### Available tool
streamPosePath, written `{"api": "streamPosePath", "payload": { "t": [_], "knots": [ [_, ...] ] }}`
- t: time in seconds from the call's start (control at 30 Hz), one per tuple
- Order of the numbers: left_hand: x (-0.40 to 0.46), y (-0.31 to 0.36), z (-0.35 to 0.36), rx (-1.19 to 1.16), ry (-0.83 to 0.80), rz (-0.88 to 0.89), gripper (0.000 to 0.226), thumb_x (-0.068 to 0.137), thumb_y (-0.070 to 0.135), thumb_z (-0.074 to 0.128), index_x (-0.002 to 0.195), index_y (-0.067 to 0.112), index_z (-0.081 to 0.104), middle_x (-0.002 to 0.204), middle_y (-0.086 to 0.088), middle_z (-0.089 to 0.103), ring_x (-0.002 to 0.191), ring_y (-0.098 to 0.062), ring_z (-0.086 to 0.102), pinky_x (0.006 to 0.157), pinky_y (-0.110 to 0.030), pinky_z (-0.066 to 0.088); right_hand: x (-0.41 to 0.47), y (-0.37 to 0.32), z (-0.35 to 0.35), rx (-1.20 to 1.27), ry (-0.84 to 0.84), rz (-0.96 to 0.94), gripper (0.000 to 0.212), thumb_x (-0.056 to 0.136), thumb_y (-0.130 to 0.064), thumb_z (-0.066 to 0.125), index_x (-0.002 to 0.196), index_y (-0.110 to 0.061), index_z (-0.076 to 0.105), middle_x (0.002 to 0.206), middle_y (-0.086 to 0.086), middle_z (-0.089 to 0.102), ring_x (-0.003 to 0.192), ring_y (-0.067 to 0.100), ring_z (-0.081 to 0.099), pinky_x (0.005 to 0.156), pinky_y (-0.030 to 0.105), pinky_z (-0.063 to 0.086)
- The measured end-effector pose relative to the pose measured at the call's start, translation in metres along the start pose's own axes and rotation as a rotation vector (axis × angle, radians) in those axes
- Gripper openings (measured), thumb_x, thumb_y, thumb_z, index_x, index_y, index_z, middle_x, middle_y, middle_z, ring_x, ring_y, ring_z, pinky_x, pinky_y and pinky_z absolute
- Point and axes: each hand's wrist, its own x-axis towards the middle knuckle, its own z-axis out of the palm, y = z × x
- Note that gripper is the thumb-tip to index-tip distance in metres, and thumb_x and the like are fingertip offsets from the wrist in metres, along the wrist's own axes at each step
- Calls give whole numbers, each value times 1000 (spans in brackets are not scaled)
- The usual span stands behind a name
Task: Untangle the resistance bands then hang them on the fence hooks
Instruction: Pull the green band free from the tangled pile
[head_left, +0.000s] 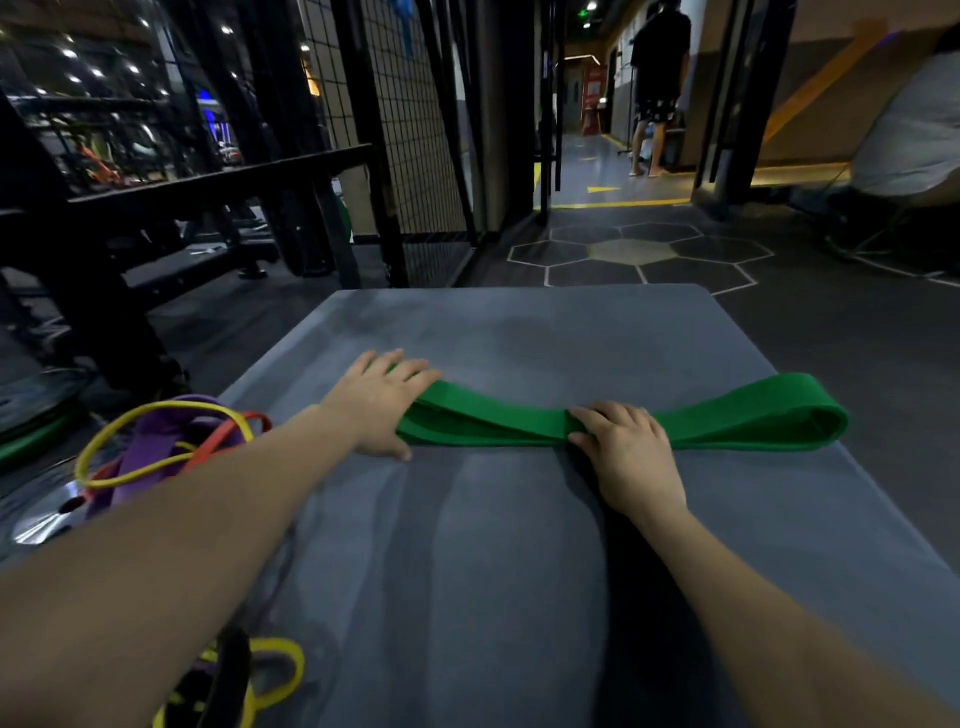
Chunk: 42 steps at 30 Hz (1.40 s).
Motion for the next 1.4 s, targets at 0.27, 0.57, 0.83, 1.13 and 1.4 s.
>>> {"api": "streamPosePath", "payload": {
  "t": [0.27, 0.57, 0.83, 1.13, 1.4],
  "knots": [
    [8, -12, -19, 141, 20, 32, 67, 74, 42, 72, 131, 24, 41, 125, -2, 43, 116, -22, 46, 93, -32, 34, 0, 4, 3, -20, 14, -14, 33, 93, -33, 50, 122, -21, 59, 119, 2, 61, 115, 29, 52, 106, 42, 32],
    [10, -19, -16, 84, -68, -16, 72, 71, 46, 73, 129, 23, 37, 125, -4, 49, 116, -24, 45, 98, -36, 32, 1, 2, 5, -23, 17, -14, 33, 92, -34, 53, 121, -21, 60, 118, 0, 62, 115, 27, 53, 108, 41, 29],
    [10, -26, -28, -32, 19, 0, 41, 72, 31, 68, 103, 22, 43, 109, -2, 54, 98, -22, 54, 79, -36, 48, 1, 2, 4, -25, 17, -19, 34, 93, -36, 48, 121, -21, 59, 118, 0, 61, 114, 27, 53, 106, 41, 32],
    [9, -23, 6, 27, -175, -60, 78, 74, 38, 67, 140, 28, 26, 138, -3, 30, 129, -23, 35, 107, -38, 32, 0, 0, 2, -11, -10, -23, 40, 93, -41, 39, 124, -24, 58, 120, -3, 60, 117, 24, 52, 109, 39, 29],
    [1, 5, -2, -246, 304, 71, 76, 68, 46, 68, 136, 31, 36, 134, 2, 37, 128, -20, 35, 108, -34, 14, -1, 0, 1, -36, 37, 13, 35, 89, -36, 56, 120, -21, 62, 117, 13, 51, 103, 35, 51, 87, 42, 44]
  ]
}}
